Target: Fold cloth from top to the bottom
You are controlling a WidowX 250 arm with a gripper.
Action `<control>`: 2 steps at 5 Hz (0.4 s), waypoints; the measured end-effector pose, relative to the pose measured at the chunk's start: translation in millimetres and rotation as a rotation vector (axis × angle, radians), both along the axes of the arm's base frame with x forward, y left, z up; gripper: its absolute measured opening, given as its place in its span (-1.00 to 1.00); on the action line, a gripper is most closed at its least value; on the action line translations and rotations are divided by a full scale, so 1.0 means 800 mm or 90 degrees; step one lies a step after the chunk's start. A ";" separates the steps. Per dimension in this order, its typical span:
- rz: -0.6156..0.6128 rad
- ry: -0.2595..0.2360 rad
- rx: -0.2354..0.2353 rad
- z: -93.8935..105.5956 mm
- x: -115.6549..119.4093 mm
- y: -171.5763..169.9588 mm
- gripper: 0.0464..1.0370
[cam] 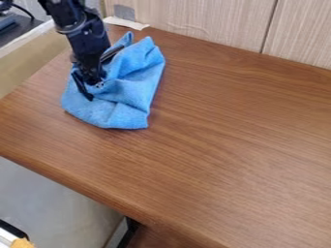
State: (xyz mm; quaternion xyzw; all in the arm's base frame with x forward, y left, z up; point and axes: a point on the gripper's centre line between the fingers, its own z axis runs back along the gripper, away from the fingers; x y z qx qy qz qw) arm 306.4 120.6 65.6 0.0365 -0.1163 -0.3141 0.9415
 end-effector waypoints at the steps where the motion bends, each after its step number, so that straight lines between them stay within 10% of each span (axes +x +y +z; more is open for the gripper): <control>1: -0.003 0.011 0.004 0.005 0.004 -0.001 -0.04; 2: -0.005 0.018 0.002 0.005 0.003 -0.003 0.57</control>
